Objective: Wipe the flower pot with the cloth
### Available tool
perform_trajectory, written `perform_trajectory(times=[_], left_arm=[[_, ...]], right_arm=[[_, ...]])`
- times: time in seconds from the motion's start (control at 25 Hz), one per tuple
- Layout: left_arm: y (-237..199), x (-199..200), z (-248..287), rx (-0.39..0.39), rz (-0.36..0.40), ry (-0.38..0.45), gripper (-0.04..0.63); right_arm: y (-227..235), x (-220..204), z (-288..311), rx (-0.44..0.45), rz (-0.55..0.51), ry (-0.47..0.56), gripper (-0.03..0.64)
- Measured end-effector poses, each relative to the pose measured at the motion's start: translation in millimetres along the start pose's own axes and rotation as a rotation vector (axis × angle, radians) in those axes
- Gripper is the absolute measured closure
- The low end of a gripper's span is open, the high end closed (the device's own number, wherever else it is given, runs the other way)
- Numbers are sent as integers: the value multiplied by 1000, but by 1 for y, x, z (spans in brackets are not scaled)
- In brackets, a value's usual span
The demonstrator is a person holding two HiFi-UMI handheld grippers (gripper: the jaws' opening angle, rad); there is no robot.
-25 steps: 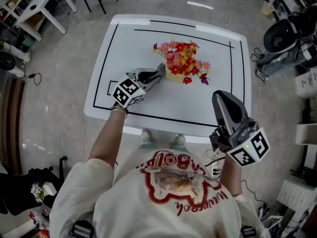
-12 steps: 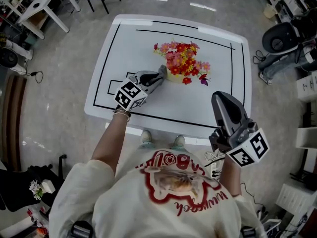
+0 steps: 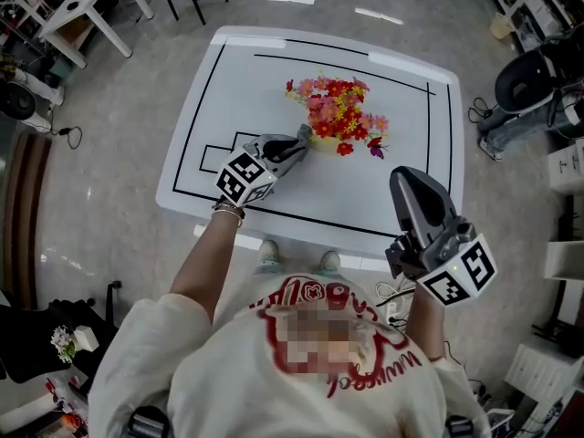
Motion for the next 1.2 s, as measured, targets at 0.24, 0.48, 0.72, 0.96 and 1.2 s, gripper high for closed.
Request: perform_trajectory(times=[0.24, 0.48, 0.72, 0.96, 1.2], left_arm=[[5, 0, 4, -11, 0, -7, 540], [11, 1, 9, -29, 8, -15, 540], [17, 2, 14, -46, 20, -19, 540], [22, 3, 18, -61, 22, -22, 540], [25, 4, 20, -70, 25, -20, 540]], right_arm=[[2, 0, 0, 6, 2, 1, 617], [4, -1, -2, 5, 6, 0, 617], [5, -2, -3, 6, 9, 2, 617], [7, -2, -4, 2, 14, 6, 617], [6, -5, -5, 2, 19, 0, 617]])
Point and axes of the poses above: the fingertips, and each gripper's own axes: z forward along the fingers, y to its right, x out of its top, the point moved 7 cm from there along -z, backward along the fingers, and after that the axes turned 4 degrees about y, right-handed, at the moved point
